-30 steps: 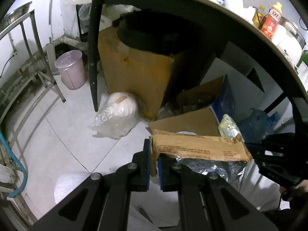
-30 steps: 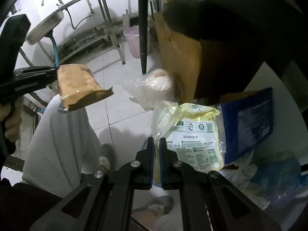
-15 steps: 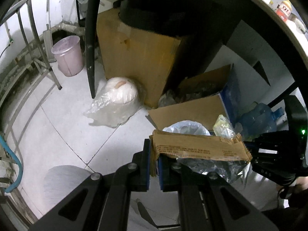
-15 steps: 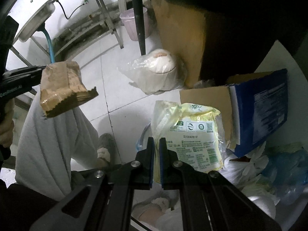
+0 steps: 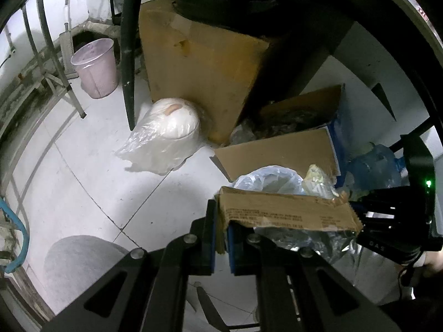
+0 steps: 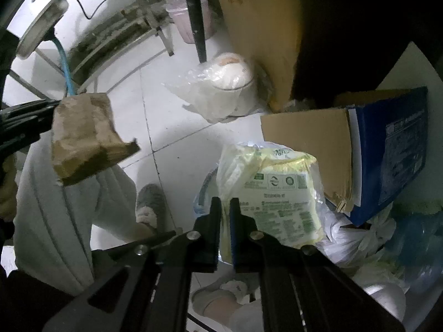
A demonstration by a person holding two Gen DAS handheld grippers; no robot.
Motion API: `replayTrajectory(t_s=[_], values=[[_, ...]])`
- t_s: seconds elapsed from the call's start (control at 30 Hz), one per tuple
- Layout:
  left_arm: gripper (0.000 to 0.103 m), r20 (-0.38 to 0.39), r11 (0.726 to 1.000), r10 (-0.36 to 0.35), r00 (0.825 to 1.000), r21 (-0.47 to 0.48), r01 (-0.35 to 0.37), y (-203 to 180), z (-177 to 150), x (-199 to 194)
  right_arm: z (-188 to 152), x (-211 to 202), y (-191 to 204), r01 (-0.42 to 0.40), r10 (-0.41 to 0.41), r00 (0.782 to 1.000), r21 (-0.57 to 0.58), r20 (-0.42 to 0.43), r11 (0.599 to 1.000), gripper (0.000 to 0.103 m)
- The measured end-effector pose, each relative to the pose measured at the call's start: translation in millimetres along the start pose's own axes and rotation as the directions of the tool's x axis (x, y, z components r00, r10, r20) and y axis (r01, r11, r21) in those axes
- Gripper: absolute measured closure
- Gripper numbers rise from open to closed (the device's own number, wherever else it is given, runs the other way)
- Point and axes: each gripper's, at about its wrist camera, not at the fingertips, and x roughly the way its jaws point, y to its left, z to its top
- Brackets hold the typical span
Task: Collect trash
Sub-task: 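Carry the yellow-green package and brown wrapper down over the floor bin with both tools, then open both tools to drop the package and wrapper into the bin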
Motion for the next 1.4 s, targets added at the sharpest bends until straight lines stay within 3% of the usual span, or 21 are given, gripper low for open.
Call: replayTrajectory(t_s=[0.03, 0.1, 0.13, 0.43, 0.93, 0.97, 1.03, 1.1, 1.4], values=[[0.097, -0.002, 1.000, 0.001, 1.000, 0.000, -0.001, 0.2, 0.0, 0.3, 0.4, 1.9, -0.7, 0.000, 0.000, 1.000, 0.004, -0.004, 1.000, 0.094], [0.097, -0.004, 1.000, 0.002, 1.000, 0.001, -0.002, -0.7, 0.3, 0.6, -0.4, 4.3, -4.0, 0.002, -0.001, 1.000, 0.020, -0.009, 1.000, 0.072], [0.097, -0.006, 1.000, 0.003, 1.000, 0.004, -0.003, -1.6, 0.4, 0.8, -0.7, 4.3, -5.7, -0.007, 0.007, 1.000, 0.026, -0.008, 1.000, 0.070], [0.097, -0.013, 0.999, 0.011, 1.000, 0.041, -0.010, -19.7, 4.4, 3.6, -11.4, -9.6, -20.3, 0.000, -0.001, 1.000, 0.065, 0.024, 0.998, 0.070], [0.097, -0.101, 0.990, 0.008, 0.995, 0.144, 0.007, -104.3, 15.7, 49.0, -74.1, -45.2, -86.4, 0.028, -0.041, 0.998, 0.211, 0.055, 0.977, 0.070], [0.094, -0.114, 0.989, 0.010, 0.993, 0.146, 0.007, -107.9, 16.4, 52.7, -76.7, -45.1, -87.7, 0.029, -0.042, 0.998, 0.218, 0.055, 0.976, 0.070], [0.071, -0.133, 0.989, 0.000, 0.991, 0.145, 0.019, -113.9, 17.5, 58.2, -84.2, -46.8, -93.1, 0.029, -0.043, 0.998, 0.235, 0.055, 0.972, 0.070], [0.062, -0.138, 0.989, -0.009, 0.990, 0.144, 0.029, -119.6, 18.1, 60.3, -88.5, -48.1, -97.7, 0.029, -0.045, 0.997, 0.248, 0.057, 0.968, 0.070], [0.061, -0.155, 0.986, -0.013, 0.988, 0.160, 0.038, -130.0, 13.8, 61.5, -95.0, -56.4, -105.4, 0.025, -0.048, 0.996, 0.266, 0.078, 0.964, 0.070]])
